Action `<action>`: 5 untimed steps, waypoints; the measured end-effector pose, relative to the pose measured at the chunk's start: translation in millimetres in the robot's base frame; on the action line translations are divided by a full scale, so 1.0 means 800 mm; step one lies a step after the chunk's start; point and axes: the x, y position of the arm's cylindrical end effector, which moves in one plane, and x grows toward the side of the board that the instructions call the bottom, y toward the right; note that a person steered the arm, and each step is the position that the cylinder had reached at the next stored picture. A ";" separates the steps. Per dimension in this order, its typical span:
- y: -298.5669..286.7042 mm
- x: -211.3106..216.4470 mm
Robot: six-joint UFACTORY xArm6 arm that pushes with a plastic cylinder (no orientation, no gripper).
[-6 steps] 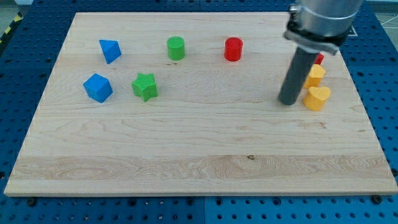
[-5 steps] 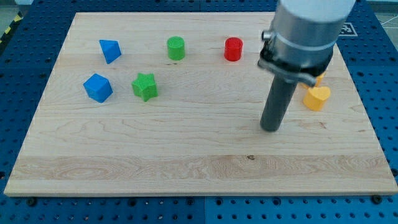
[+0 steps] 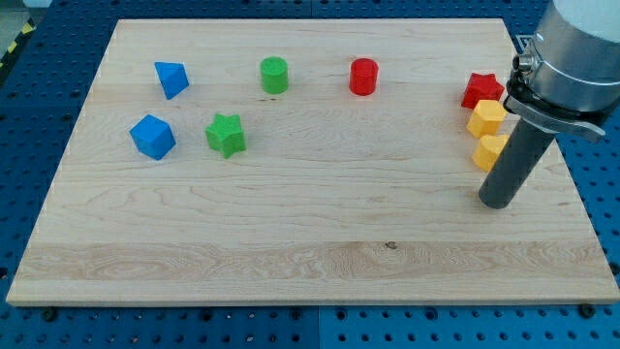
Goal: Push yellow heart closer to yellow hexagon
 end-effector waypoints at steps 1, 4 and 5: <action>0.000 -0.026; 0.000 -0.054; 0.000 -0.054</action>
